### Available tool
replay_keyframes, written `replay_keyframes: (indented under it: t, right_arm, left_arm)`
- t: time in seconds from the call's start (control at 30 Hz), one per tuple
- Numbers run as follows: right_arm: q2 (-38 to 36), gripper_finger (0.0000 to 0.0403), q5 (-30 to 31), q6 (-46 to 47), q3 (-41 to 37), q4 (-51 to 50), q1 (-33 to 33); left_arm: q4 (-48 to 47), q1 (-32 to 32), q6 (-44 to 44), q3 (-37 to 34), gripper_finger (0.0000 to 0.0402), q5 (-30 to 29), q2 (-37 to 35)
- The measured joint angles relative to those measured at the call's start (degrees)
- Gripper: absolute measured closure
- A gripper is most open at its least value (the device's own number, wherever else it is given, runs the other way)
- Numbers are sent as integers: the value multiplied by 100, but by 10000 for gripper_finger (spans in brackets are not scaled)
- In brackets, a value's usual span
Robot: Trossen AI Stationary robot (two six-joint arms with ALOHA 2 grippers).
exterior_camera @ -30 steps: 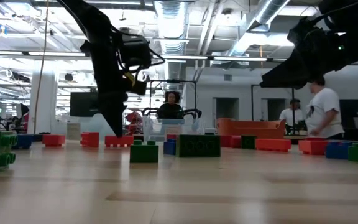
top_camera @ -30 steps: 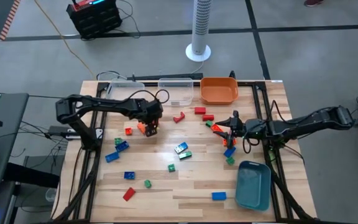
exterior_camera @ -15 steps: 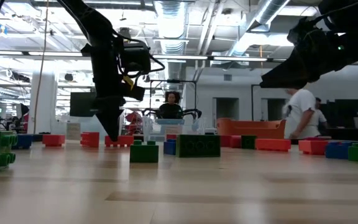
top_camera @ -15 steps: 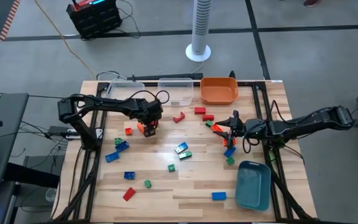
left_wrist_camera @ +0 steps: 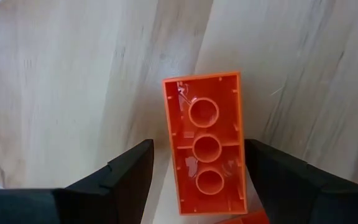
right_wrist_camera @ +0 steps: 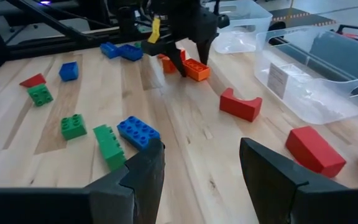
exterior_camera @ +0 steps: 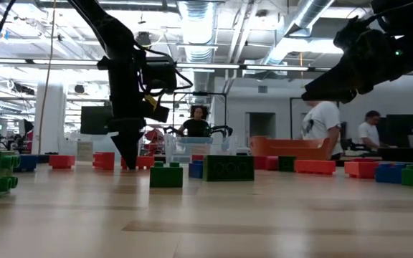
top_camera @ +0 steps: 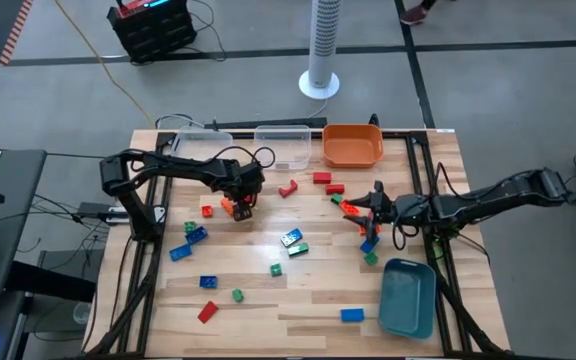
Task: Sort blocks
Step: Put the orange game piece into the left transparent bin
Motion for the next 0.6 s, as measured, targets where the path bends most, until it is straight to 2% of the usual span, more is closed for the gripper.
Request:
replay_keyframes:
  t: [0.13, 0.3, 0.6]
  right_arm:
    - [0, 184, 14, 0, 0, -7, 14]
    - [0, 184, 16, 2, 0, -11, 14]
    - [0, 184, 37, 13, -2, -63, 14]
  left_arm:
    - [-226, -2, -52, 150, 187, -23, 26]
    - [-302, 6, -100, 301, 278, -133, 41]
    - [-960, 3, -97, 770, 277, -59, 2]
